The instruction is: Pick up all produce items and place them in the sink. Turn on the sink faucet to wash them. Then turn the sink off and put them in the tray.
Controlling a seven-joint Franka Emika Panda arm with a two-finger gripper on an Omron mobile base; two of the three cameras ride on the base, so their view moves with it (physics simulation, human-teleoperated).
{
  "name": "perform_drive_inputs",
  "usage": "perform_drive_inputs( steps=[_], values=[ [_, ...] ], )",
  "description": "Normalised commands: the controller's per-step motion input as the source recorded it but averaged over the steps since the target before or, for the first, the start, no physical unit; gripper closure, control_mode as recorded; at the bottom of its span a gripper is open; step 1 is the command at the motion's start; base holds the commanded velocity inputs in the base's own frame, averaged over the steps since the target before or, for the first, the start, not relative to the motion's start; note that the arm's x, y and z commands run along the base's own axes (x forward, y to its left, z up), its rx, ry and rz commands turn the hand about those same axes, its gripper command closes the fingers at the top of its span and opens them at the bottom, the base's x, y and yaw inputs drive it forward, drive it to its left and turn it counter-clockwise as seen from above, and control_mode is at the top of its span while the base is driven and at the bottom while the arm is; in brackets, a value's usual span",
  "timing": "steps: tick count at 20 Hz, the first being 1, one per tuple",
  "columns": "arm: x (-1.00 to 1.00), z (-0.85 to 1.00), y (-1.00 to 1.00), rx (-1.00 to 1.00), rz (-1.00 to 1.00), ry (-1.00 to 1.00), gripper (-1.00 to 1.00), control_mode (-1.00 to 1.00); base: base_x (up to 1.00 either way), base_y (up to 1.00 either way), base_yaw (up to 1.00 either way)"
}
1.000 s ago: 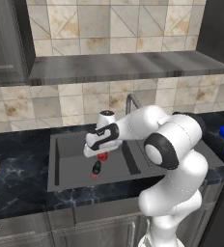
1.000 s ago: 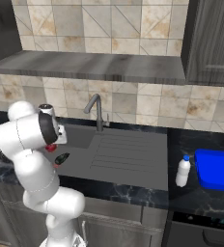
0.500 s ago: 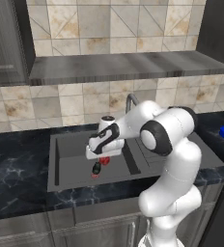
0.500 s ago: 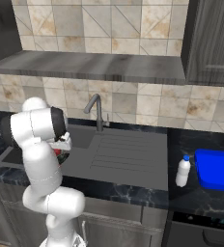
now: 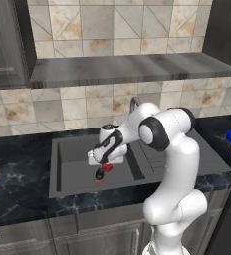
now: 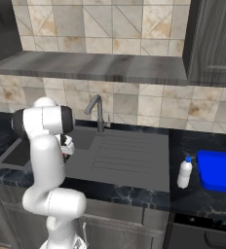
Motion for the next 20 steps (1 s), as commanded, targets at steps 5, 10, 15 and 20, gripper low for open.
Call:
perform_drive_inputs(
  steps=[5, 10, 15, 20],
  values=[
    [0.34, -0.28, 0.03, -0.03, -0.11, 0.0, 1.0, -1.0, 0.0, 0.0, 0.0],
    [0.37, -0.23, 0.16, -0.01, -0.06, 0.01, 1.0, -1.0, 0.0, 0.0, 0.0],
    [0.27, -0.25, 0.09, 0.0, -0.01, 0.03, 1.0, -1.0, 0.0, 0.0, 0.0],
    [0.02, -0.36, 0.0, 0.0, 0.0, 0.0, 1.0, -1.0, 0.0, 0.0, 0.0]
  ],
)
